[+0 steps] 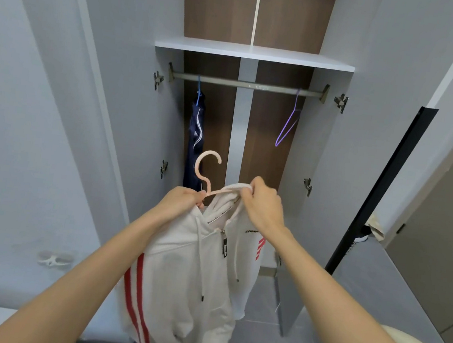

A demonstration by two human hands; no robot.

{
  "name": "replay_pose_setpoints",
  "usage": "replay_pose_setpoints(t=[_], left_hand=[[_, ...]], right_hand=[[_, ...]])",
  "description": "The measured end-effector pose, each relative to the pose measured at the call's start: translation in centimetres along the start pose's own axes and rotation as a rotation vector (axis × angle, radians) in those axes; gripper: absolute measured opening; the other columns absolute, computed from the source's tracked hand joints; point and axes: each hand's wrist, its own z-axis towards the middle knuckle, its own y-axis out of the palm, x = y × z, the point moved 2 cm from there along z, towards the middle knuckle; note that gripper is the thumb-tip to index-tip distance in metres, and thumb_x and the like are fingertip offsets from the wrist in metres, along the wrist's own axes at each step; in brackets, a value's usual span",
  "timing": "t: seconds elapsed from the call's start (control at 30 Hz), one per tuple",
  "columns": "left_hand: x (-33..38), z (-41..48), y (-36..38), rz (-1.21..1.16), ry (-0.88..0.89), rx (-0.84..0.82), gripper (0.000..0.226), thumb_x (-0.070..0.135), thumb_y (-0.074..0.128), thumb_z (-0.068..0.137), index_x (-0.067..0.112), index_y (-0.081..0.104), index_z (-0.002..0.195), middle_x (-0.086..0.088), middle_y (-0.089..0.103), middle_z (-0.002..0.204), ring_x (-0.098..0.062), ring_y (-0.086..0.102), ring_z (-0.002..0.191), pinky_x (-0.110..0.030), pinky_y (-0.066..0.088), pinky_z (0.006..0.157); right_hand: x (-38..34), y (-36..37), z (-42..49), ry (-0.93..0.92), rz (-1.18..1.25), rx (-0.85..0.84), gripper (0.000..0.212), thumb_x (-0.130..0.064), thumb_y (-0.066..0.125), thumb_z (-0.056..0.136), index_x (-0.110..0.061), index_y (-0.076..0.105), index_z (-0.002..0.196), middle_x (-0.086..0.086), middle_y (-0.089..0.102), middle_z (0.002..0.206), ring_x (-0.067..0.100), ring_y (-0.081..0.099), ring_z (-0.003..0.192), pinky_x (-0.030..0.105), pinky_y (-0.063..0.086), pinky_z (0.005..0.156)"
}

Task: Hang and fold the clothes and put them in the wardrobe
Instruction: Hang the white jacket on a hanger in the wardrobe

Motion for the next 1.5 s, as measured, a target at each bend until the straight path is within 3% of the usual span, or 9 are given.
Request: replay_pose_setpoints(t=[0.17, 0.37, 0.57, 0.7, 0.83, 0.97, 1.23, 1.37, 1.5], left_hand=[[-0.5, -0.3, 0.1, -0.073, -0.12, 0.037, 0.034, 0.031, 0.055, 0.095, 0.006, 0.062, 0.075, -0.012, 0.052, 0.08, -0.02, 0.043, 0.071, -0.024, 0.033, 0.061], [0.1, -0.5, 0.9, 0.007, 0.017, 0.029, 0.052, 0.03, 0.057, 0.092, 0.023, 0.055, 0.041, -0.007, 0.055, 0.078, -0.017, 0.046, 0.077, -0.028, 0.034, 0.076], [1.1, -1.2, 1.6, 0.103, 0.131, -0.001, 0.052, 0.03, 0.058, 0.091, 0.024, 0.054, 0.039, 0.01, 0.058, 0.057, -0.002, 0.047, 0.058, -0.025, 0.036, 0.069], [1.7, -1.6, 1.0, 0.176, 0.134, 0.073, 0.042, 0.026, 0.058, 0.086, 0.02, 0.064, 0.045, 0.01, 0.053, 0.046, -0.002, 0.043, 0.05, -0.026, 0.033, 0.059], [1.1, -1.9, 0.5, 0.197, 0.083, 0.091, 0.031, 0.026, 0.059, 0.082, 0.013, 0.071, 0.058, -0.007, 0.065, 0.066, -0.013, 0.049, 0.065, -0.029, 0.038, 0.067], [0.4, -2.1, 0.5, 0.2, 0.066, 0.064, 0.034, 0.028, 0.062, 0.084, 0.008, 0.069, 0.057, -0.001, 0.056, 0.057, -0.014, 0.046, 0.064, -0.027, 0.034, 0.063], [0.1, -1.3, -2.1, 0.084, 0.053, 0.121, 0.04, 0.041, 0.064, 0.089, 0.01, 0.073, 0.065, -0.012, 0.071, 0.086, -0.014, 0.059, 0.085, -0.018, 0.038, 0.071], [-0.4, -0.7, -1.9, 0.026, 0.022, 0.098, 0.038, 0.034, 0.063, 0.091, 0.017, 0.069, 0.058, 0.001, 0.071, 0.081, 0.001, 0.056, 0.081, -0.02, 0.037, 0.073], [-0.7, 0.0, -1.3, -0.107, -0.074, 0.004, 0.041, 0.017, 0.06, 0.091, 0.021, 0.066, 0.05, 0.004, 0.07, 0.083, -0.002, 0.058, 0.079, -0.014, 0.039, 0.069]], right_hand=[[0.8, -1.5, 0.9, 0.116, 0.241, 0.021, 0.025, -0.029, 0.041, 0.093, -0.007, 0.052, 0.085, 0.013, 0.066, 0.084, 0.032, 0.061, 0.082, 0.044, 0.05, 0.077], [2.8, -0.1, 0.7, 0.046, 0.093, -0.431, 0.011, -0.027, 0.059, 0.089, -0.017, 0.056, 0.092, -0.005, 0.063, 0.091, 0.017, 0.059, 0.083, 0.027, 0.042, 0.066], [3.7, -1.1, 1.1, -0.09, 0.099, -0.17, 0.033, -0.01, 0.048, 0.092, -0.016, 0.058, 0.124, 0.0, 0.05, 0.136, 0.022, 0.044, 0.125, 0.037, 0.04, 0.1], [4.2, -1.4, 0.8, -0.127, 0.116, -0.331, 0.031, -0.02, 0.04, 0.102, -0.012, 0.07, 0.107, 0.004, 0.069, 0.108, 0.022, 0.061, 0.102, 0.038, 0.048, 0.089], [4.5, -1.6, 0.4, -0.149, 0.08, -0.401, 0.03, -0.022, 0.047, 0.1, -0.006, 0.072, 0.1, 0.01, 0.071, 0.1, 0.025, 0.063, 0.094, 0.04, 0.049, 0.087], [3.9, -0.7, -0.2, -0.205, -0.114, -0.296, 0.031, -0.013, 0.044, 0.098, 0.003, 0.067, 0.085, 0.02, 0.064, 0.077, 0.032, 0.048, 0.065, 0.042, 0.049, 0.071], [4.3, -1.7, 0.5, 0.017, -0.097, 0.028, 0.037, -0.002, 0.039, 0.087, -0.016, 0.033, 0.054, 0.003, 0.032, 0.053, 0.028, 0.027, 0.063, 0.036, 0.038, 0.059], [4.7, -1.0, 0.4, 0.029, 0.037, -0.077, 0.024, -0.008, 0.047, 0.092, -0.011, 0.068, 0.081, 0.003, 0.061, 0.075, 0.023, 0.051, 0.067, 0.032, 0.047, 0.067], [4.0, -0.2, -0.3, -0.042, 0.097, -0.041, 0.011, -0.02, 0.054, 0.095, -0.017, 0.061, 0.102, -0.005, 0.062, 0.104, 0.013, 0.058, 0.089, 0.028, 0.05, 0.075]])
